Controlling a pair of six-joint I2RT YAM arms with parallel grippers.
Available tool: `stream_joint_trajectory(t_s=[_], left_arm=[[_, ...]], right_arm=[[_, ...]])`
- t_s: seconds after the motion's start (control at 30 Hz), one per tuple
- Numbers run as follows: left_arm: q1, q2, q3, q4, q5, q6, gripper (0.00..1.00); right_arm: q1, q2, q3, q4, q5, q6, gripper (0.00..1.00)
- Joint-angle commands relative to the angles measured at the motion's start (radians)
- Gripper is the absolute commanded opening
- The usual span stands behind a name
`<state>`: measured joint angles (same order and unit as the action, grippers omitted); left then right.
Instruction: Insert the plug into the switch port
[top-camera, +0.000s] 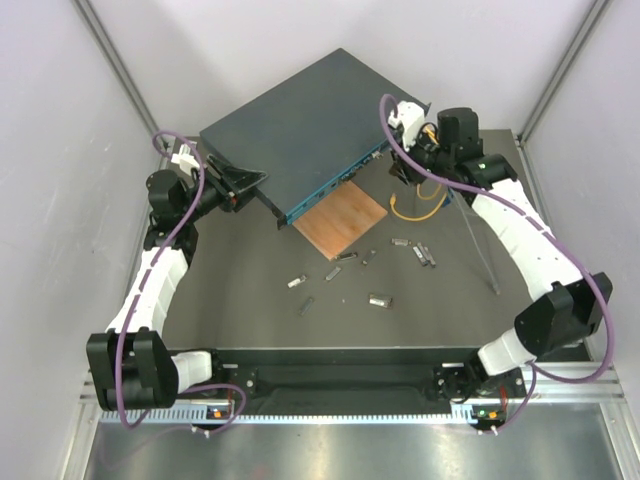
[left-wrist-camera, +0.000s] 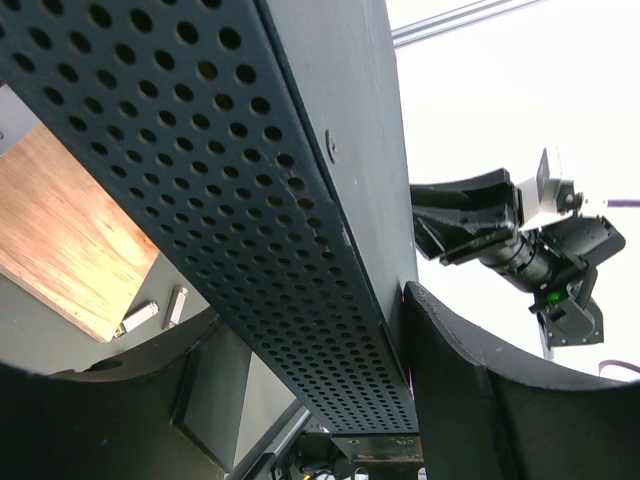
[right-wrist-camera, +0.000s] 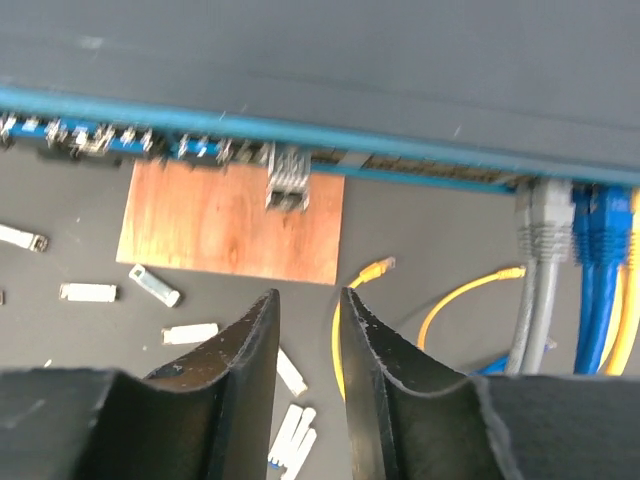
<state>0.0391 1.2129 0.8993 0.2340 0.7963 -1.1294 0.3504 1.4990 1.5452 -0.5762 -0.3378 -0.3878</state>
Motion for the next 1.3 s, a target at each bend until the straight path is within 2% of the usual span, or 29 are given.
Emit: stream_joint_trajectory(t_s=[0.0,0.43,0.97,1.27], left_arm=[[-0.033,0.0,0.036,0.05,0.015,0.125,0.0],[-0.031,0.013,0.035,0.047,0.021,0.128,0.0],[-0.01,0.019,0.023,0.019,0.021,0.134,0.0],[-0.007,0.011,0.02,0.031,0.02,0.12,0.0]], right_arm=[[-0.013,0.027,0.088,0.024,-0.001,0.052,0.29],[-0.004,0.144,0.202,0.068,-0.033,0.158,0.28],[0.051,0.207,0.28,0.116,-0.056,0.234,0.27],[0.045,0.144,0.222,0.047,0.195,0.124,0.3]])
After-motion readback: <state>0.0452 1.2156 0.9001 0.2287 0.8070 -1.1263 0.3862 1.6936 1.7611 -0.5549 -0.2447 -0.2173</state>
